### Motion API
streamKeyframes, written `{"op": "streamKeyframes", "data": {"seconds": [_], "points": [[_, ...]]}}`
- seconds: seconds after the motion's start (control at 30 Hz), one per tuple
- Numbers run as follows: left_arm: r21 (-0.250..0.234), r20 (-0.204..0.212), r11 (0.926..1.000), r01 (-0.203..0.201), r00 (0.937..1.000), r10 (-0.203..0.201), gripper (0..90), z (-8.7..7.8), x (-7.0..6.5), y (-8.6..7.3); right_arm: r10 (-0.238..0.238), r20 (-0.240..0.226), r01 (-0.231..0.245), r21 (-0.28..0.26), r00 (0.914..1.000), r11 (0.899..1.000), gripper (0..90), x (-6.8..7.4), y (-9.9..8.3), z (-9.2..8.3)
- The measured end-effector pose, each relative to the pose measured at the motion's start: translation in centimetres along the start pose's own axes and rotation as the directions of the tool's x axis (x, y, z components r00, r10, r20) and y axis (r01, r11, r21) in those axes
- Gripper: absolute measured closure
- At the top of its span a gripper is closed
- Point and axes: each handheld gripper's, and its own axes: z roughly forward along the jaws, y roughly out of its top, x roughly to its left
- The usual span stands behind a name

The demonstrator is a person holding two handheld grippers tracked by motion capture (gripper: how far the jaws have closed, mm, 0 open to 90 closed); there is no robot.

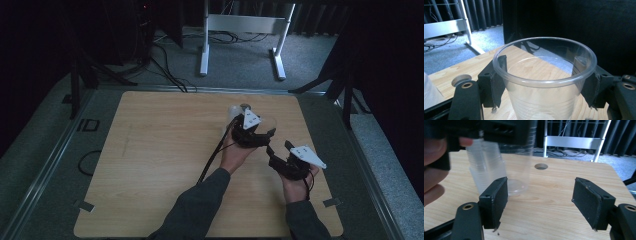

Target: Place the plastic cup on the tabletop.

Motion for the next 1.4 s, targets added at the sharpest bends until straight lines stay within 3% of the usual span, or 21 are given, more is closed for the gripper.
{"op": "streamKeyframes", "data": {"seconds": [0.63,1.4], "points": [[-0.006,-0.004,1.0000,0.000,1.0000,0.000,29.4,0.3,-0.7,-0.7,0.051,0.057,-0.050,-0.023,0.9971,0.998,28.3,-2.0,0.2,-0.7],[0.012,-0.020,0.9999,0.007,0.9998,-0.007,29.6,0.3,-0.9,-2.5,0.052,0.062,-0.050,-0.026,0.9967,0.998,28.3,-2.1,0.1,-0.7]]}}
